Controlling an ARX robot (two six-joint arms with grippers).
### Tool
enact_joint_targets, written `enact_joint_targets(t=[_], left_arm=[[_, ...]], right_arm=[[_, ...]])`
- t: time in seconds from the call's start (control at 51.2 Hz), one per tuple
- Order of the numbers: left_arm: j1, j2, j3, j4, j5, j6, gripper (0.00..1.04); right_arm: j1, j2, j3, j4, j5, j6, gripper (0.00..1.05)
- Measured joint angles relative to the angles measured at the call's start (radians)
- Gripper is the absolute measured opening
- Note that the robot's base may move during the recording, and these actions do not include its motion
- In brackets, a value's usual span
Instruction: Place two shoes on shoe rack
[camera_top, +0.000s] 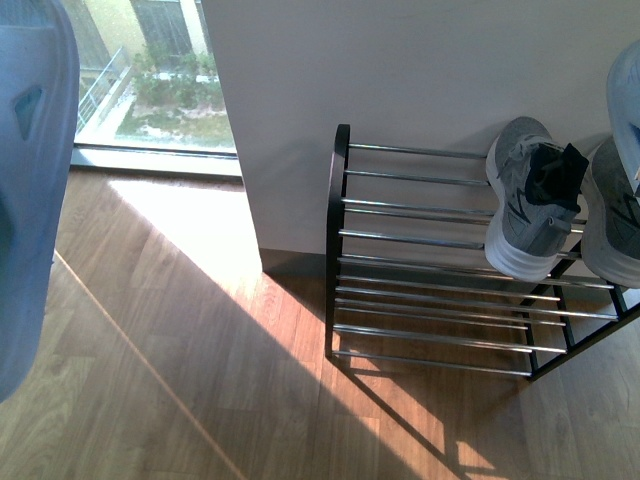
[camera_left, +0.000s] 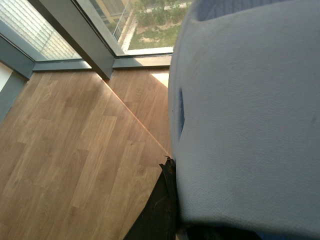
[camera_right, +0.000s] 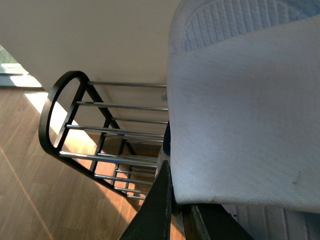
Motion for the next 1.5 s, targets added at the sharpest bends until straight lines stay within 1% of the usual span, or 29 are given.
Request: enact_joint_targets(t=[0.254,0.293,0.312,0.332,0.351,0.39,0.429,0.468,0.546,0.644,0.741,0.839,0.917,1.015,1.151,1.249,1.502], left_arm=[[0.0,0.002,0.0,0.0,0.0,0.0,0.02],[0.0,0.002,0.0,0.0,-0.001,0.0,0.02],[0.0,0.002,0.0,0.0,-0.001,0.0,0.02],[0.0,0.002,0.0,0.0,-0.001,0.0,0.02],[0.0,0.002,0.0,0.0,-0.002,0.0,0.02],[0.0,0.002,0.0,0.0,-0.002,0.0,0.02],[0.0,0.002,0.0,0.0,0.0,0.0,0.02],[0.0,0.002,0.0,0.0,0.0,0.0,0.02],[0.0,0.002,0.0,0.0,-0.001,0.0,0.02],[0.0,0.002,0.0,0.0,-0.001,0.0,0.02],[0.0,0.002,0.0,0.0,-0.001,0.0,0.02],[0.0,0.002,0.0,0.0,-0.001,0.0,0.02],[0.0,0.002,0.0,0.0,-0.001,0.0,0.02],[0.0,0.002,0.0,0.0,-0.001,0.0,0.02],[0.0,0.002,0.0,0.0,-0.001,0.0,0.02],[0.0,0.002,0.0,0.0,-0.001,0.0,0.02],[0.0,0.002,0.0,0.0,-0.001,0.0,0.02]], right_arm=[[0.0,0.0,0.001,0.002,-0.002,0.001,0.02],[0.0,0.024,-0.009,0.069,-0.043,0.014,0.02],[0.0,0.043,-0.016,0.138,-0.074,0.024,0.02],[0.0,0.052,-0.019,0.172,-0.088,0.031,0.02],[0.005,0.067,-0.024,0.254,-0.11,0.041,0.02],[0.016,0.071,-0.023,0.294,-0.113,0.056,0.02],[0.028,0.068,-0.014,0.3,-0.113,0.069,0.02],[0.048,0.055,0.003,0.277,-0.105,0.092,0.02],[0.107,0.034,0.076,0.149,-0.051,0.162,0.02],[0.221,0.065,0.216,-0.053,0.033,0.277,0.02],[0.317,0.135,0.354,-0.158,0.114,0.333,0.02],[0.381,0.239,0.496,-0.253,0.14,0.372,0.02],[0.411,0.346,0.595,-0.301,0.147,0.379,0.02],[0.414,0.462,0.697,-0.358,0.147,0.391,0.02],[0.399,0.541,0.768,-0.389,0.137,0.401,0.02],[0.38,0.599,0.832,-0.412,0.123,0.402,0.02],[0.317,0.774,1.016,-0.5,0.128,0.402,0.02]])
